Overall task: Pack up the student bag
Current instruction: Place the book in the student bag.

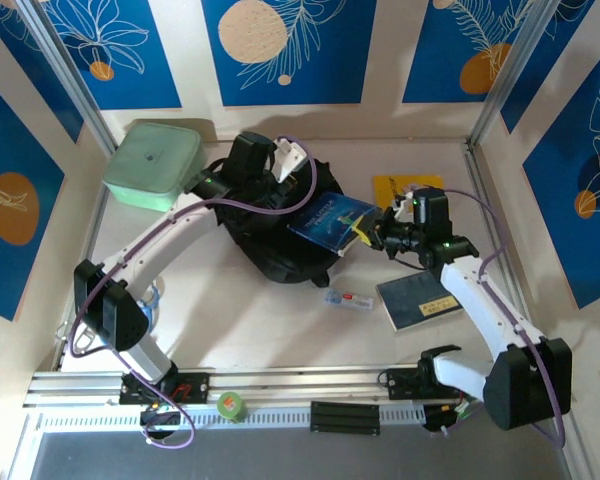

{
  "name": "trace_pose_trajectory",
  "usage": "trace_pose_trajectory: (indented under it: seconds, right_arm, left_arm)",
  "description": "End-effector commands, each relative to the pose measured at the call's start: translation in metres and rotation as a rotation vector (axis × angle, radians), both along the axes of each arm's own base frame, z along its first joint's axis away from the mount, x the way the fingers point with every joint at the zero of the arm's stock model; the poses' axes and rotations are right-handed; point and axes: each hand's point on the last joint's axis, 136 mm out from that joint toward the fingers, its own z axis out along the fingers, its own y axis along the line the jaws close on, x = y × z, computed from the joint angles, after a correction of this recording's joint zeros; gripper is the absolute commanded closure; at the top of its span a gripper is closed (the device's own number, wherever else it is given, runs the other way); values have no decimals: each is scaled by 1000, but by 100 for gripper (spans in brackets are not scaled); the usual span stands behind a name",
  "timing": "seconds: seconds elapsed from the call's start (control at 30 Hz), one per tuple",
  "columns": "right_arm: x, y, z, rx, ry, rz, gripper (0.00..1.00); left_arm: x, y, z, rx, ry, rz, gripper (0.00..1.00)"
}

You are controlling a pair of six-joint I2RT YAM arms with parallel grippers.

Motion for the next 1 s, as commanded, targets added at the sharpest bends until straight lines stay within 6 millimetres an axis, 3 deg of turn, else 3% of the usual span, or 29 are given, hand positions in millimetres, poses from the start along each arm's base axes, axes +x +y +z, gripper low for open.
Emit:
trace_pose_trajectory:
  seconds: [0.0,0.27,0.7,0.87,0.97]
  right_arm:
    - [19,16,35,66,-103,6,99]
    - [45,54,60,165,-220,69,99]
    - [89,94,-21,99,-189,59,99]
    - [104,110,-29,111,-208,23,99]
    - [113,120,-18,155,-293,13,98]
  left_arm:
    - [2,-10,35,-109,-75,-28,100]
    - [0,-11,35,-123,-62,-32,100]
    - [-2,-13,39,-152,-59,-34,100]
    - [-3,-12,33,-143,-44,-28,100]
    - [-3,-11,34,-146,-44,-26,100]
